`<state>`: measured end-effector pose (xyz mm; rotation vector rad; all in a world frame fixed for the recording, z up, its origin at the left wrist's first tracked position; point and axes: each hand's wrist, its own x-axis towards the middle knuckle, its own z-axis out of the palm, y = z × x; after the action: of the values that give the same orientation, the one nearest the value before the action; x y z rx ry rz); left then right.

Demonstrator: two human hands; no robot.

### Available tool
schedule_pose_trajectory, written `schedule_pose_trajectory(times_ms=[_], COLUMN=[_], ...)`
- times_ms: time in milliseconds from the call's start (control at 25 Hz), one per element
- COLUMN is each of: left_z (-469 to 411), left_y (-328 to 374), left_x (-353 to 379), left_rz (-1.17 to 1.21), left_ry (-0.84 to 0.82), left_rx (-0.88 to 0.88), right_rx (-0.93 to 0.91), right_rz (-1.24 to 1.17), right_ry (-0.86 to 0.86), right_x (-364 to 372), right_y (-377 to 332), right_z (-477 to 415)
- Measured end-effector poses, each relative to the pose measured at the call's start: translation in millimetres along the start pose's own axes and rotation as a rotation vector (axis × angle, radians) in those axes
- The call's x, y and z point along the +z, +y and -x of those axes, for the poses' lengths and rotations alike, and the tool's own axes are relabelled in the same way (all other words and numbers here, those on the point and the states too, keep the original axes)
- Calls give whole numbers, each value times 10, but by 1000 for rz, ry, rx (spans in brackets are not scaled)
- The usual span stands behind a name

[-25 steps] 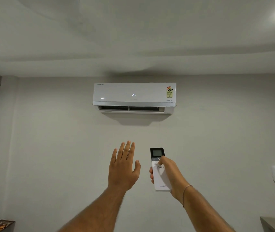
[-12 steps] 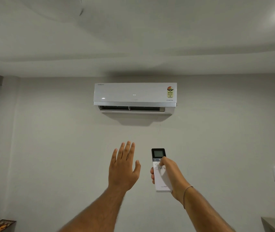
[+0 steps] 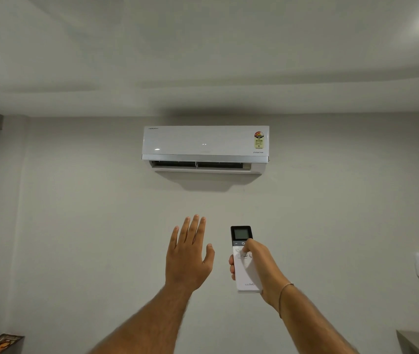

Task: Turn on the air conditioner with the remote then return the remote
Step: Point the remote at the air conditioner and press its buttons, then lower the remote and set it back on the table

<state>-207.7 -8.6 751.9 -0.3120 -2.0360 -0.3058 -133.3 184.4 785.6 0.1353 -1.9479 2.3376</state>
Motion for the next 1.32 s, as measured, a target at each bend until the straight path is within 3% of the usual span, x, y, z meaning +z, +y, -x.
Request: schedule_pose_trajectory(times_ms=[1320], left_z=[-33], left_y=[16], left_x=[-129], left_rz=[5], left_ry=[1], left_rx=[-10], right_rx=[-88], right_rz=[1], right_ry=[-27], right_x=[44], right_y=[-84], right_z=[84])
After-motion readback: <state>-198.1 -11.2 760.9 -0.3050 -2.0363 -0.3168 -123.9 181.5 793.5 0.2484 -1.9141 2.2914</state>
